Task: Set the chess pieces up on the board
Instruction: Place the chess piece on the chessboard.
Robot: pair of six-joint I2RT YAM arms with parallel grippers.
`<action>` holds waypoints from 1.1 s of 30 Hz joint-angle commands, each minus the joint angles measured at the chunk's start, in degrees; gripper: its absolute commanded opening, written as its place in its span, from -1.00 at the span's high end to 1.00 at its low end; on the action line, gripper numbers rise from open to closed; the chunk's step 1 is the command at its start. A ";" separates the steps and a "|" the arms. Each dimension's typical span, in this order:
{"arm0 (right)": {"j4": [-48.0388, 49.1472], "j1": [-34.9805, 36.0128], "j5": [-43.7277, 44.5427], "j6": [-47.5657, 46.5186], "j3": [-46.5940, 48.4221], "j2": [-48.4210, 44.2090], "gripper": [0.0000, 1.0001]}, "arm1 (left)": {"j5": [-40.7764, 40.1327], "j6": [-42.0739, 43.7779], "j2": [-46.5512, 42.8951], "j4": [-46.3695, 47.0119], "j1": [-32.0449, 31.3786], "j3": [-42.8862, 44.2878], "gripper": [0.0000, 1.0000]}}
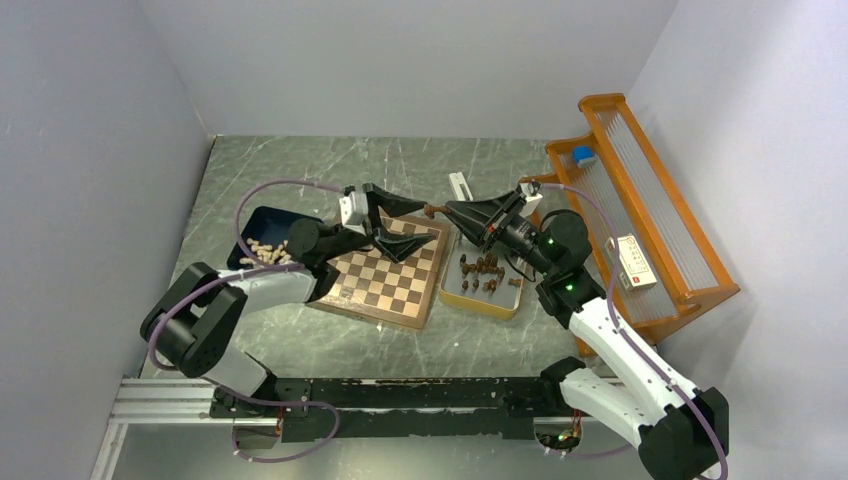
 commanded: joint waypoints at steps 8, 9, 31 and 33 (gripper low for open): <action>0.94 -0.17 -0.18 0.47 0.70 -1.37 1.00 | -0.68 -3.16 3.83 25.23 -1.76 3.93 -0.46; 0.56 -0.18 -0.07 0.22 0.70 -1.40 1.00 | -0.91 -2.76 3.53 25.22 -1.81 3.78 -0.46; 0.30 -0.23 0.19 -0.05 0.11 -0.75 1.00 | -0.24 -0.25 -1.39 25.31 -2.53 3.20 -0.04; 0.26 -0.19 0.15 -0.12 0.08 -0.69 1.00 | -0.07 -0.26 -1.45 25.39 -2.60 3.20 -0.03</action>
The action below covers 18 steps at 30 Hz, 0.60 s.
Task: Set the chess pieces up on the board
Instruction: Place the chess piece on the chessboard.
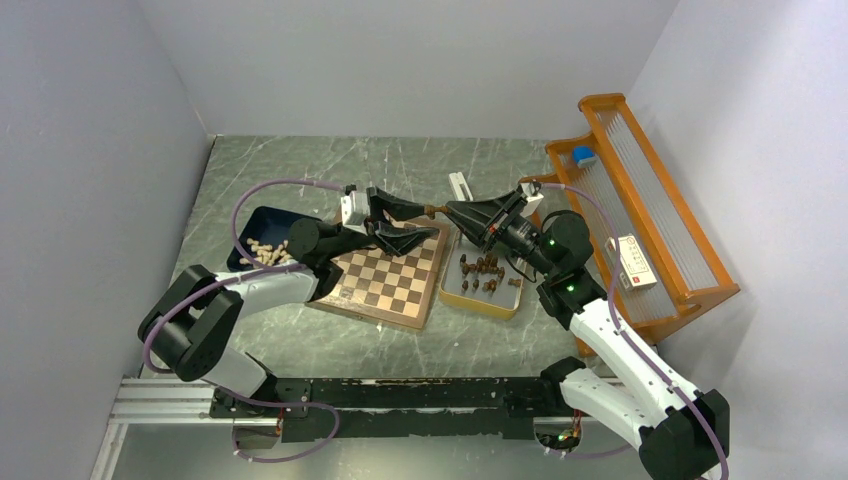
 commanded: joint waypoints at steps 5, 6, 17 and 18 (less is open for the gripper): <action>0.00 -0.16 0.10 -0.23 0.21 0.13 1.00 | -0.11 1.29 -1.64 25.07 -0.55 1.04 0.00; -0.07 -0.16 0.10 -0.23 0.17 0.12 1.00 | 0.01 1.21 -1.64 25.07 -0.50 1.17 0.00; -0.33 -0.18 0.31 -0.33 0.14 0.26 1.00 | 0.44 1.07 -2.06 25.04 -0.64 1.48 0.08; -0.09 -0.18 0.32 -0.24 -0.03 0.28 1.00 | 0.50 1.08 -2.16 25.06 -0.65 1.41 0.10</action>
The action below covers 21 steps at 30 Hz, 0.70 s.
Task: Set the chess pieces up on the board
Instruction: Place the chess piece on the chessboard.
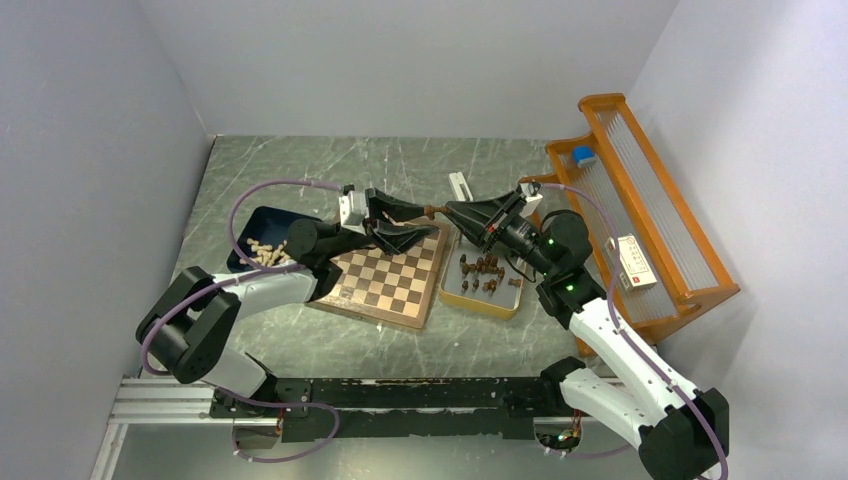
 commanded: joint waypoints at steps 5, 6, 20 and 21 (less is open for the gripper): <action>-0.18 -0.19 0.46 -0.40 -0.24 -0.13 1.00 | 0.26 0.95 -1.88 25.04 -0.62 0.88 0.20; -0.08 -0.18 0.41 -0.33 -0.41 -0.13 1.00 | 0.32 0.87 -1.85 25.04 -0.62 0.88 0.22; -0.59 -0.18 0.90 -0.84 -0.98 -0.62 1.00 | -0.17 0.38 -1.68 24.76 -0.52 -0.50 0.81; -1.08 -0.16 1.08 -1.29 -0.82 -0.74 1.00 | -0.33 0.33 -1.85 24.36 -0.48 -0.91 0.85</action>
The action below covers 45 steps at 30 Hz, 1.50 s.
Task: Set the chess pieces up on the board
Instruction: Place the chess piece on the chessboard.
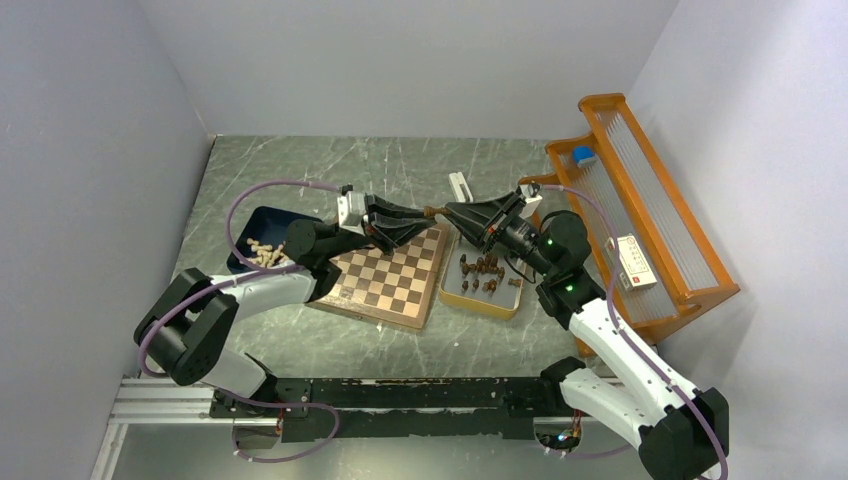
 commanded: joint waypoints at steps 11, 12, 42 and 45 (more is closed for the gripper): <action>-9.25 -0.23 4.29 -8.15 1.71 -2.85 1.00 | -5.97 8.07 -14.54 -3.32 1.34 -9.86 0.90; -10.45 -0.19 4.77 -9.46 2.34 -2.86 1.00 | -6.88 8.93 -16.18 -7.10 1.44 -10.31 0.90; -51.81 15.67 33.56 -64.94 53.52 37.33 1.00 | -17.13 42.82 -56.93 -79.83 1.86 -10.15 0.90; -55.20 17.80 37.26 -68.69 59.75 45.32 1.00 | -19.87 43.53 -58.51 -81.06 1.87 -10.63 0.90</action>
